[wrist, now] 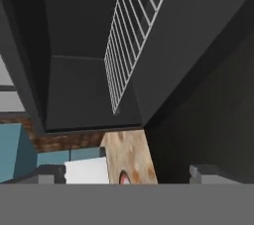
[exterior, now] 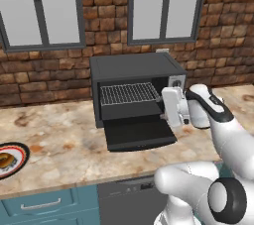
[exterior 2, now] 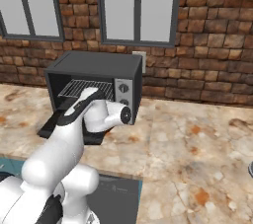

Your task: Pick up the bagel from the plate, place it on the toaster oven rack, close the door, and set the timer.

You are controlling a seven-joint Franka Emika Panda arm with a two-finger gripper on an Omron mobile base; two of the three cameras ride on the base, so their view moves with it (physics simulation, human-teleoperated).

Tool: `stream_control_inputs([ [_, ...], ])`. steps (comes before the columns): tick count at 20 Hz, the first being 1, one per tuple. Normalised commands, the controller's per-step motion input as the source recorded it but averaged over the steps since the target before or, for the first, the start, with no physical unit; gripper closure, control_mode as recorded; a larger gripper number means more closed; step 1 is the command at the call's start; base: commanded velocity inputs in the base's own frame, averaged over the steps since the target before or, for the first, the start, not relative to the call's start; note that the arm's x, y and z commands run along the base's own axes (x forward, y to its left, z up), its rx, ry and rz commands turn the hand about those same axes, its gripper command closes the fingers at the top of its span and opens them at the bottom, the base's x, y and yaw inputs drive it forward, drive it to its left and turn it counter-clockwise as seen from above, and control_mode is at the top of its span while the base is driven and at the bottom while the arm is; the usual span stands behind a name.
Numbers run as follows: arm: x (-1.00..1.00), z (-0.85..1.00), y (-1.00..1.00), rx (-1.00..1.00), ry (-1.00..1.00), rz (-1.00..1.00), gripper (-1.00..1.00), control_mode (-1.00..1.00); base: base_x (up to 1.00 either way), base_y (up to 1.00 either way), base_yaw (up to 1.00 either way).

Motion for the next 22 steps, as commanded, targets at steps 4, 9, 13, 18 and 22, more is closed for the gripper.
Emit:
stream_control_inputs([
  [4,0.32,-0.15,0.00,0.02,0.00,0.00,-1.00,-1.00,0.00,0.00,0.00],
  [9,0.11,-0.12,0.04,0.01,-0.01,-0.09,-1.00,-1.00,0.00,0.00,0.00],
  [13,0.13,-0.06,0.17,0.00,-0.06,-0.15,-1.00,-1.00,0.00,0.00,0.00],
  [18,0.13,0.00,0.28,0.00,-0.03,-0.22,-1.00,-1.00,0.00,0.00,0.00],
  [22,0.20,-0.03,0.19,0.00,0.00,-0.15,-1.00,-1.00,0.00,0.00,0.00],
])
